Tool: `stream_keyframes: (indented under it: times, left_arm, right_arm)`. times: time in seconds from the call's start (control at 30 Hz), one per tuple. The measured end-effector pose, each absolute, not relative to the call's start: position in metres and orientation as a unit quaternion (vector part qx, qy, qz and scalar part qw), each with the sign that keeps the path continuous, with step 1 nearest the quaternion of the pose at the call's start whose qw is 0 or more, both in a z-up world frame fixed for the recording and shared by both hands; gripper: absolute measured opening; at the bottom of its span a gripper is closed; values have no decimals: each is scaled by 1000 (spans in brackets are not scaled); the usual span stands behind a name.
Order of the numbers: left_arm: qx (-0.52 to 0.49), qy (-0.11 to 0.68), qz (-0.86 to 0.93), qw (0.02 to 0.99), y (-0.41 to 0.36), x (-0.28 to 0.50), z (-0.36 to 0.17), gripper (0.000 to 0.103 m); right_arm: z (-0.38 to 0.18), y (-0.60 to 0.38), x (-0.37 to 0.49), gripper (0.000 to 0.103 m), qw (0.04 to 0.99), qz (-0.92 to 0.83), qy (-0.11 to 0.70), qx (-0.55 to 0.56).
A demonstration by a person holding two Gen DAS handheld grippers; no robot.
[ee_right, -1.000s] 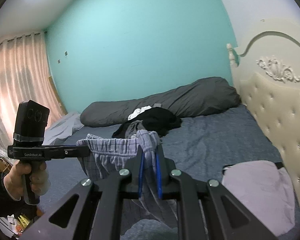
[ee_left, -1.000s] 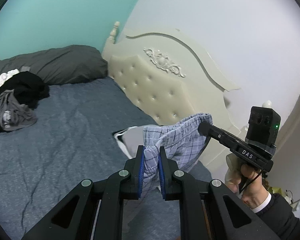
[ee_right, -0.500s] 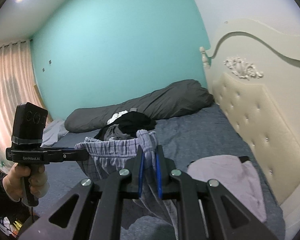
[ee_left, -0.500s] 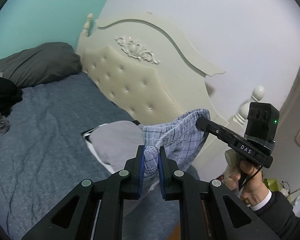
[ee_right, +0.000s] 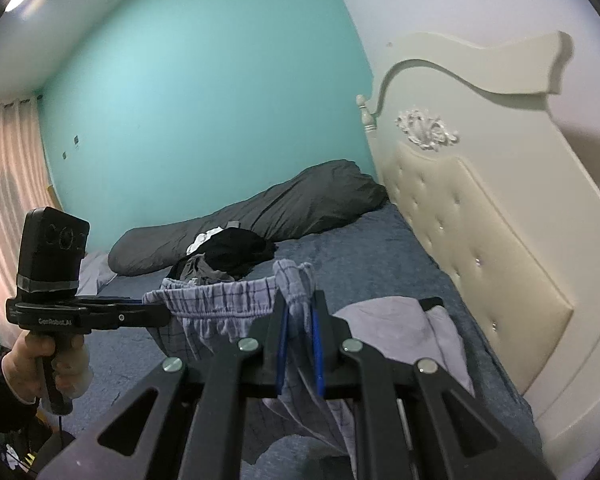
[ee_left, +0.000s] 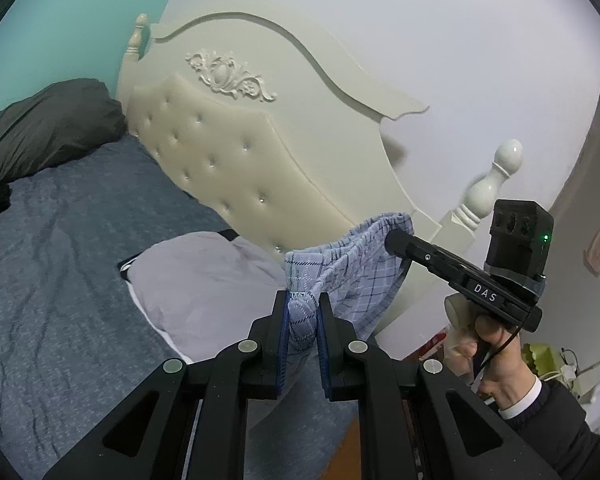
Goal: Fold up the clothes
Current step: 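Carry the plaid shorts with both grippers and lower them onto the grey garment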
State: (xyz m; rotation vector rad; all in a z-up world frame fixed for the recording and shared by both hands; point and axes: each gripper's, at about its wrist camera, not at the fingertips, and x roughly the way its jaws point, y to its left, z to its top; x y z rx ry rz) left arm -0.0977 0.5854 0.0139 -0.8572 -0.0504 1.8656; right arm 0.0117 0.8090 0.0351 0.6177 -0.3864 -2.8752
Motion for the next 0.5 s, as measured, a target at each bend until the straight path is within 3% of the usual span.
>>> stream_keyframes:
  times: [0.5]
  left_arm:
    - [-368,-10,777,511,623,-100,2,13]
  right_arm:
    - [24,847,16,10,78,-965,-139,210]
